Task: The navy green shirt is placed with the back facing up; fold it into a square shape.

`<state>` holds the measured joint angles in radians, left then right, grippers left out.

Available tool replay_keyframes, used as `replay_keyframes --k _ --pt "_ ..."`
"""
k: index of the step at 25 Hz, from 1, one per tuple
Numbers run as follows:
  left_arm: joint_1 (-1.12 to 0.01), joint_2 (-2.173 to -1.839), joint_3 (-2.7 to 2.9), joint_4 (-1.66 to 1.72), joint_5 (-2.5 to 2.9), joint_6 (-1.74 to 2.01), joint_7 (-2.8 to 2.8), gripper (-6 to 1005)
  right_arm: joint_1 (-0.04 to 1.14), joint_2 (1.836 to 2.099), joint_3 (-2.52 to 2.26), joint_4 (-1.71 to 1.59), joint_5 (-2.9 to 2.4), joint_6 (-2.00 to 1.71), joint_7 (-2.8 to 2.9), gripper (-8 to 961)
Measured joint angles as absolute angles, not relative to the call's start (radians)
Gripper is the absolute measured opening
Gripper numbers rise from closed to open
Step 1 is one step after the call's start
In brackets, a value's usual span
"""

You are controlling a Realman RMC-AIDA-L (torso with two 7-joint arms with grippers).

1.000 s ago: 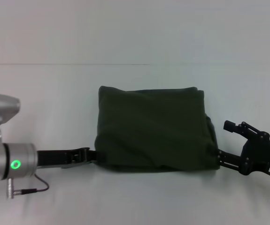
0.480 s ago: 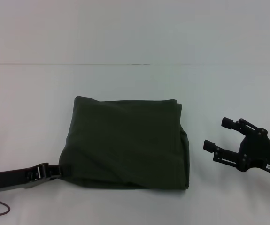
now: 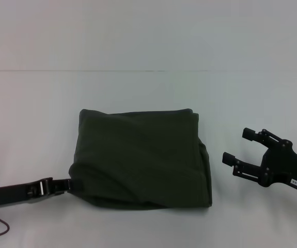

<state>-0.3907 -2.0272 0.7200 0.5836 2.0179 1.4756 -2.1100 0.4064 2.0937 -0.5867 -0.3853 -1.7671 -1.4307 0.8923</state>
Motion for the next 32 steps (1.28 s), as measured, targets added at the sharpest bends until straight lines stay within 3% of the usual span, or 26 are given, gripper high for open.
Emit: replay_keyframes --k 4,12,14,24,29,32 --pt "-0.383 -2.017 0.665 0.599 2.019 1.529 -2.029 93 0.406 2.094 -0.585 -0.385 -1.767 -1.43 0.889 927" --pt "-0.346 -1.989 0.577 0.703 2.014 1.576 -1.75 510 0.411 2.094 -0.568 -0.384 -1.767 -1.451 0.878 927" --pt "-0.343 -2.001 0.54 0.719 1.996 1.601 -1.62 581 0.418 2.095 -0.573 -0.384 -1.768 -1.478 0.865 927" --pt "-0.257 -2.123 0.46 0.733 1.972 1.779 -1.116 794 0.367 2.097 -0.628 -0.318 -1.771 -1.571 0.735 927" --pt "-0.208 -2.153 0.466 0.714 1.992 1.767 -1.036 969 0.311 2.097 -0.623 -0.262 -1.769 -1.54 0.685 927" --pt "-0.209 -2.153 0.466 0.679 2.024 1.743 -1.02 948 0.293 2.098 -0.614 -0.238 -1.767 -1.52 0.647 927"
